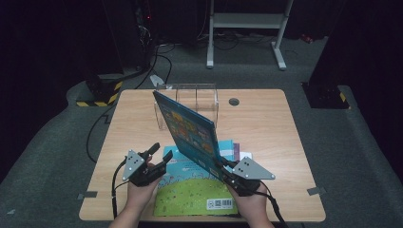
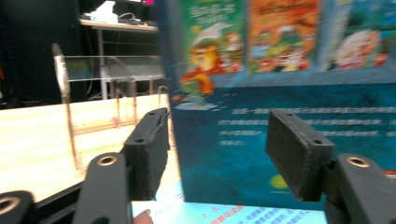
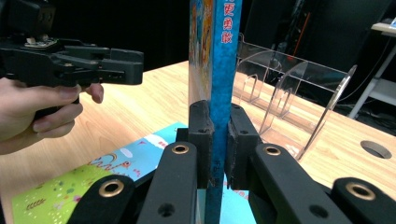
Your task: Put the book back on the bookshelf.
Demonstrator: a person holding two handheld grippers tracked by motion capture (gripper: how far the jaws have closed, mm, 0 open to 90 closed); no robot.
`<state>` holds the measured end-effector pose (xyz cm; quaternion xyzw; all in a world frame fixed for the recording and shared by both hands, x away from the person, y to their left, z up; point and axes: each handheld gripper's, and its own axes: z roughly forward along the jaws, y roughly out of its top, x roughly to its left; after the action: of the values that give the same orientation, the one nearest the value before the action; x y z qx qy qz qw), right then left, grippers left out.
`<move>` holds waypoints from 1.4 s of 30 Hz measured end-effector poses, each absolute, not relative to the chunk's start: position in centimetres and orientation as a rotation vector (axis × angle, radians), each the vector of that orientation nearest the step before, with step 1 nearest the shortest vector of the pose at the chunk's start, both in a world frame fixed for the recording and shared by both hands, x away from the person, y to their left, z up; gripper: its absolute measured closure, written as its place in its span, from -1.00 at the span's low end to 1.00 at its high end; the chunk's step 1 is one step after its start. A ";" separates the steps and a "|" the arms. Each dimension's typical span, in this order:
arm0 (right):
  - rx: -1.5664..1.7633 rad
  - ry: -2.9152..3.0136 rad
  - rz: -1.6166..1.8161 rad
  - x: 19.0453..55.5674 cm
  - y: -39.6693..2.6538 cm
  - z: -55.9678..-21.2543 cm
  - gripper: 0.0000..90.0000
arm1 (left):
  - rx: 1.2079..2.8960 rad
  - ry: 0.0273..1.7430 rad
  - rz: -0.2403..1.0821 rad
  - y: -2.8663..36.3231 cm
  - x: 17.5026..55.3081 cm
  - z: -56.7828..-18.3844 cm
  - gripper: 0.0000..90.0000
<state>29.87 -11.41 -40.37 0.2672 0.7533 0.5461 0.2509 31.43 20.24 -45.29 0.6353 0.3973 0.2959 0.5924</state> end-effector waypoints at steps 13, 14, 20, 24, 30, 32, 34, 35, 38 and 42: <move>0.773 1.990 1.501 30.1 -9.5 -41.2 0.85 | 1.498 0.848 0.659 18.5 30.4 -42.3 -0.45; 0.779 1.982 1.502 30.0 -9.2 -41.3 0.84 | 1.493 0.832 0.669 18.1 30.2 -41.7 -0.47; 0.782 1.971 1.498 29.9 -8.3 -41.6 0.85 | 1.494 0.825 0.643 16.8 30.2 -40.2 -0.57; 0.772 1.967 1.485 29.8 -7.6 -41.7 0.84 | 1.480 0.819 0.637 15.9 30.0 -39.1 -0.61; 0.773 1.965 1.480 29.6 -7.0 -41.8 0.84 | 1.469 0.790 0.632 14.9 29.6 -38.1 -0.63; 0.766 1.968 1.477 29.7 -7.0 -41.8 0.84 | 1.468 0.788 0.633 14.7 29.6 -37.8 -0.63; 0.763 1.968 1.474 29.6 -6.9 -41.8 0.84 | 1.471 0.783 0.633 14.4 29.5 -37.6 -0.63; 0.760 1.965 1.474 29.6 -6.8 -41.9 0.84 | 1.471 0.781 0.632 14.3 29.5 -37.4 -0.63; 0.759 1.962 1.469 29.5 -6.7 -41.9 0.84 | 1.466 0.782 0.646 13.9 29.4 -37.0 -0.65; 0.752 1.959 1.456 29.4 -6.3 -42.0 0.84 | 1.431 0.828 0.685 13.4 29.6 -36.6 -0.67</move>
<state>29.41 -6.29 -41.97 0.2817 0.7342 0.5456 0.2897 29.57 13.37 -36.59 0.6237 0.3609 0.2987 0.6257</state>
